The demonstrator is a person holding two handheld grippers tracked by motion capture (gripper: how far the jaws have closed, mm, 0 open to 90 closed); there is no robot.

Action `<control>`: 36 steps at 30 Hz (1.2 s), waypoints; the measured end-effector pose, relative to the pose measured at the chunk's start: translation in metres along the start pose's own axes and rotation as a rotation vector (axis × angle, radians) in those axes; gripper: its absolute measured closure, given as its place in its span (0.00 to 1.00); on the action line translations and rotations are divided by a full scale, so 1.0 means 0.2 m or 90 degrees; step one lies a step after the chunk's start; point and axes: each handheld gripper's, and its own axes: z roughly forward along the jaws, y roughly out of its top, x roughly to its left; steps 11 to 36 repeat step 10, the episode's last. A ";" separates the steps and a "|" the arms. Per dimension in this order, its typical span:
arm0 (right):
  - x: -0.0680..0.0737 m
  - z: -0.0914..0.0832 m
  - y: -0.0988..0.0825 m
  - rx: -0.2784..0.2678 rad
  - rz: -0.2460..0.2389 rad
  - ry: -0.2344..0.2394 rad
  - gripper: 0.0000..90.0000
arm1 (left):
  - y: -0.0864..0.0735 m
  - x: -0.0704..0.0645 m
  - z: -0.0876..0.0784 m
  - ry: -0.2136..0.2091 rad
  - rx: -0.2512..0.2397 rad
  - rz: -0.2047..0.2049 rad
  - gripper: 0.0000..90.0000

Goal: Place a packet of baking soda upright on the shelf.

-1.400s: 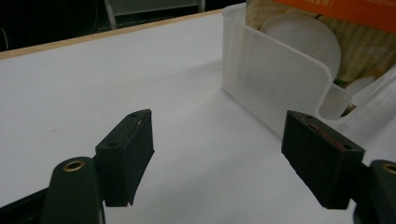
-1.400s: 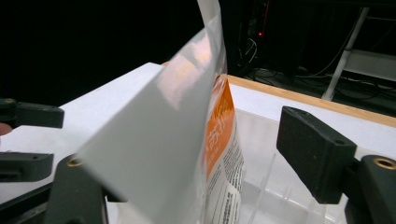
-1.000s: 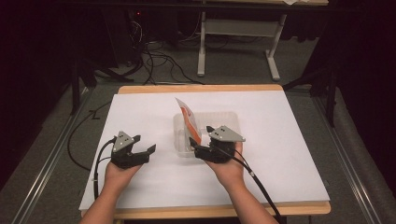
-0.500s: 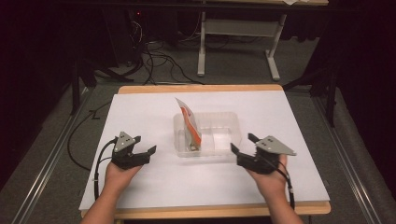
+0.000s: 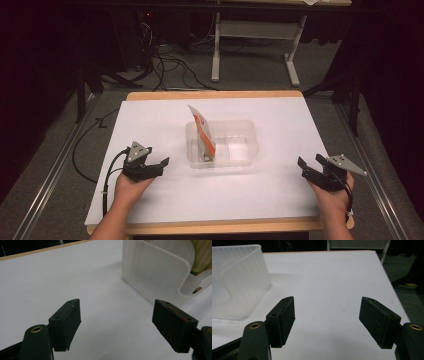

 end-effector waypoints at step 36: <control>0.06 0.02 -0.01 0.022 -0.024 0.012 0.31 | 0.01 -0.01 -0.02 -0.014 -0.010 -0.003 0.24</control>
